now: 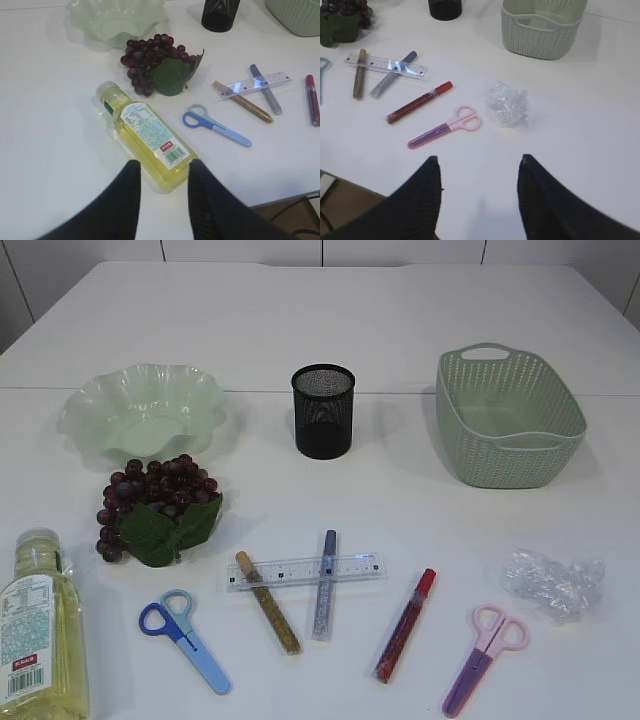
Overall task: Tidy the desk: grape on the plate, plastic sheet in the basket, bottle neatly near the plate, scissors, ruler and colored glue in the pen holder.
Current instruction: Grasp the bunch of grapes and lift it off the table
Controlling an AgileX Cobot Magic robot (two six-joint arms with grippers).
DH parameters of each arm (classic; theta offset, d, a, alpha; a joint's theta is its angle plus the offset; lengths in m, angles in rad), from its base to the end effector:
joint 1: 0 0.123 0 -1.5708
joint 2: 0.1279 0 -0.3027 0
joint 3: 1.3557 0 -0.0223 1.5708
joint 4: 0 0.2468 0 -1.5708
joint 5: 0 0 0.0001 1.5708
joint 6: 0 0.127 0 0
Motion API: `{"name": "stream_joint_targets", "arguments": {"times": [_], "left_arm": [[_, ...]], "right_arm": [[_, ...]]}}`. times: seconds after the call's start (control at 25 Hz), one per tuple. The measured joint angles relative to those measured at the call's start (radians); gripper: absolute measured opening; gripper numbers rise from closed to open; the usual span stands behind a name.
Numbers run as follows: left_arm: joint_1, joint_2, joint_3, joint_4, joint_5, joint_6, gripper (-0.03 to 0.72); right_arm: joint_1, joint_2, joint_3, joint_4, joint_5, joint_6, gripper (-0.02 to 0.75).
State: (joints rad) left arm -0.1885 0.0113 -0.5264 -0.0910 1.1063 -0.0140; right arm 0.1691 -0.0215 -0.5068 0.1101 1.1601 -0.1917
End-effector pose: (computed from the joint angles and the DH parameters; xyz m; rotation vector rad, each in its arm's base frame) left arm -0.0001 -0.0105 0.2622 0.1888 2.0710 -0.2333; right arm -0.0063 0.0119 0.2505 -0.3924 2.0756 0.1194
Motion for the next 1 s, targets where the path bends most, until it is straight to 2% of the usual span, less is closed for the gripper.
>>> {"name": "stream_joint_targets", "arguments": {"times": [0.12,0.24,0.36,0.52,0.76,1.0], "left_arm": [[0.0,0.028,-0.002,-0.009,-0.004,0.0,0.253],[0.0,0.148,-0.05,-0.025,-0.017,0.0,0.311],[0.0,0.314,-0.133,-0.031,-0.036,0.0,0.403],[0.0,0.563,-0.279,-0.031,-0.08,0.0,0.48],[0.0,0.956,-0.487,-0.014,-0.092,0.0,0.503],[0.0,1.277,-0.603,0.012,-0.061,0.0,0.507]], "right_arm": [[0.0,0.012,-0.019,-0.002,0.0,0.091,0.399],[0.0,0.088,-0.039,0.009,0.002,0.178,0.399],[0.0,0.188,-0.064,0.037,0.002,0.229,0.398],[0.0,0.32,-0.104,0.086,-0.002,0.25,0.399],[0.0,0.478,-0.128,0.125,-0.022,0.253,0.399],[0.0,0.604,-0.157,0.152,-0.02,0.255,0.398]]}}
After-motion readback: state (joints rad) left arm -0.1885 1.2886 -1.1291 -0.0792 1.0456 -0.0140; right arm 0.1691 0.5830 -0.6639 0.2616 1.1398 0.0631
